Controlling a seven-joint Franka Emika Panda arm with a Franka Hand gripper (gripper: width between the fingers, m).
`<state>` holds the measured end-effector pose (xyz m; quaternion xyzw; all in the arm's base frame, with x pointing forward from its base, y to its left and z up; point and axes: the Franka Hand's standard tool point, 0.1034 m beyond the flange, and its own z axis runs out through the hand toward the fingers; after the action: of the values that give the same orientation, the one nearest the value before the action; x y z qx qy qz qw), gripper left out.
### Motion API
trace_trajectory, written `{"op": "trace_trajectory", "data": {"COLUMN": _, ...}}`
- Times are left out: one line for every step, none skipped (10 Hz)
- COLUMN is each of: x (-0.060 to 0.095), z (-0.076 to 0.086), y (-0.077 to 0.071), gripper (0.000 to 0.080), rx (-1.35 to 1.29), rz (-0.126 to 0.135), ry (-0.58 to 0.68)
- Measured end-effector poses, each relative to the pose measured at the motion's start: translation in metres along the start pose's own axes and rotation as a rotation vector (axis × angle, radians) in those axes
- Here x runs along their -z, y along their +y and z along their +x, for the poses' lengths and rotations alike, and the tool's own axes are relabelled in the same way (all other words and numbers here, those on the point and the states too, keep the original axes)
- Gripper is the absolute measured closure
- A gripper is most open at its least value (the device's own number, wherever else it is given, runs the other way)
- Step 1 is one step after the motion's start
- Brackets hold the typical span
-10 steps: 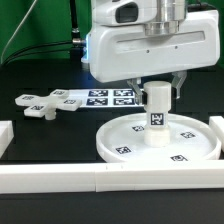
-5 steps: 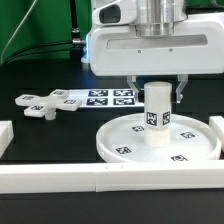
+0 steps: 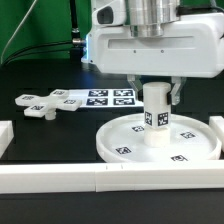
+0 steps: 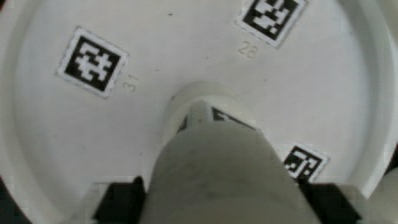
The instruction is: Assemble round table
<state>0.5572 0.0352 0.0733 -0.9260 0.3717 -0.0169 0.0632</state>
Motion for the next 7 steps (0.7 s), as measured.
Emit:
{"op": "trace_trajectory", "data": {"x": 0.0, "z": 0.0005, "y": 0.0006, "gripper": 0.039, "rx": -0.143, "rz": 0.017, "ry": -0.011}}
{"op": "trace_trajectory", "data": {"x": -0.0002, "z": 0.0006, "y": 0.0011, "gripper": 0.039, "rx": -0.262, "rz": 0.027, "ry": -0.021}}
{"op": "trace_trajectory", "data": {"x": -0.0004, "z": 0.0003, "y": 0.0011, "gripper": 0.039, "rx": -0.369, "rz": 0.035, "ry": -0.03}}
{"op": "trace_trajectory", "data": {"x": -0.0008, "z": -0.0007, "y": 0.0007, "gripper": 0.039, "rx": -0.509, "rz": 0.049, "ry": -0.046}}
{"op": "trace_trajectory", "data": {"x": -0.0016, "z": -0.0048, "y": -0.0025, "gripper": 0.039, "rx": -0.636, "rz": 0.045, "ry": -0.055}}
{"op": "trace_trajectory", "data": {"x": -0.0015, "z": -0.0057, "y": -0.0036, "gripper": 0.039, "rx": -0.703, "rz": 0.042, "ry": -0.062}}
{"op": "trace_trajectory", "data": {"x": -0.0009, "z": -0.0054, "y": -0.0034, "gripper": 0.039, "rx": -0.774, "rz": 0.037, "ry": -0.076}}
